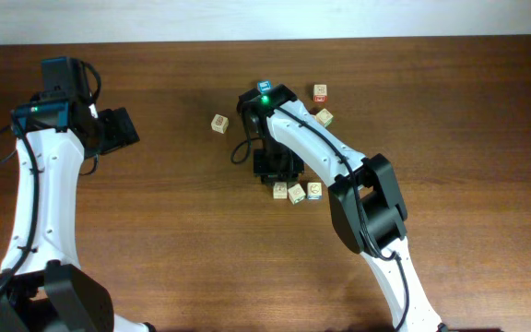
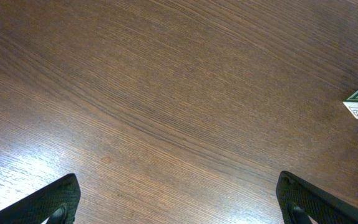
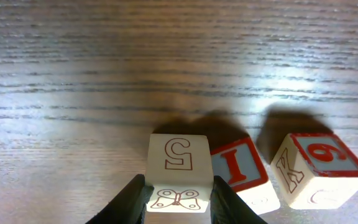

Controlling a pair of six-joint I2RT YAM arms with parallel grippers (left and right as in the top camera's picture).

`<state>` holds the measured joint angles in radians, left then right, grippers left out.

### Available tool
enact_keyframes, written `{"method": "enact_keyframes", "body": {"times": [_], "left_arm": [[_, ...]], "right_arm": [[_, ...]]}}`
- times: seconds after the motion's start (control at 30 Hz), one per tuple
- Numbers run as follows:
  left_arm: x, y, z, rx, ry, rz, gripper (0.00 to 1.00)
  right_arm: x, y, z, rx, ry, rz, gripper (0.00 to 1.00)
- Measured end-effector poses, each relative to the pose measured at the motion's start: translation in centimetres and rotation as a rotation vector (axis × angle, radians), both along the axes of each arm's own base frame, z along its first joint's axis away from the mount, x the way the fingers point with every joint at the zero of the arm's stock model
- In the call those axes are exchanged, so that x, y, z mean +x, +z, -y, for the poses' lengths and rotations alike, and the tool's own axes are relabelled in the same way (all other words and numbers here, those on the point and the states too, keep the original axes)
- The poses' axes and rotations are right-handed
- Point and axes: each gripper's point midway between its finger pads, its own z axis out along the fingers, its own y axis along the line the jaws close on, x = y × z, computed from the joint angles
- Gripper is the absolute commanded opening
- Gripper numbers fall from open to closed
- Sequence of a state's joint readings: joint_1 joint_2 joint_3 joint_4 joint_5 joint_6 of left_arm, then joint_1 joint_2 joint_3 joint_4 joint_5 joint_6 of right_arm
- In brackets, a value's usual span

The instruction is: Rotate 3 blocks

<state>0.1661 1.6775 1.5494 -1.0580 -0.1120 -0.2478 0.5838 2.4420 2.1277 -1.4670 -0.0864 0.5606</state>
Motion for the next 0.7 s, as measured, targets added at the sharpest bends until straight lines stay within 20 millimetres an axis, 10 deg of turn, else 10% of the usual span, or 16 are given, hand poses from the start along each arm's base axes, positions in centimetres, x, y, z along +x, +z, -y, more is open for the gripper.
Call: {"method": "enact_keyframes", "body": {"times": [0.33,0.47,0.6,0.7], "left_arm": [[0.0,0.0,0.0,-0.001,0.0,-0.001,0.99],[-0.1,-0.1,0.5,-0.011,-0.011,-0.006,0.99],[0.0,-0.3,4.2,-0.015,-0.107,-0.028,0.99],[0.1,-0.3,7.1,-0.026,-0.176,-0.03,0.94]], "right_arm": [[0.4,2.9,-0.4,0.039,0.114,0.007,0.53],[3.6,13.7,-1.4,0.138,0.161,0.282,0.53],[-0.4,29.3,1.5,0.307,0.196,0.611,0.49],[-5.8,30.5,6.5,0.277,0.156,0.587,0.37]]}}
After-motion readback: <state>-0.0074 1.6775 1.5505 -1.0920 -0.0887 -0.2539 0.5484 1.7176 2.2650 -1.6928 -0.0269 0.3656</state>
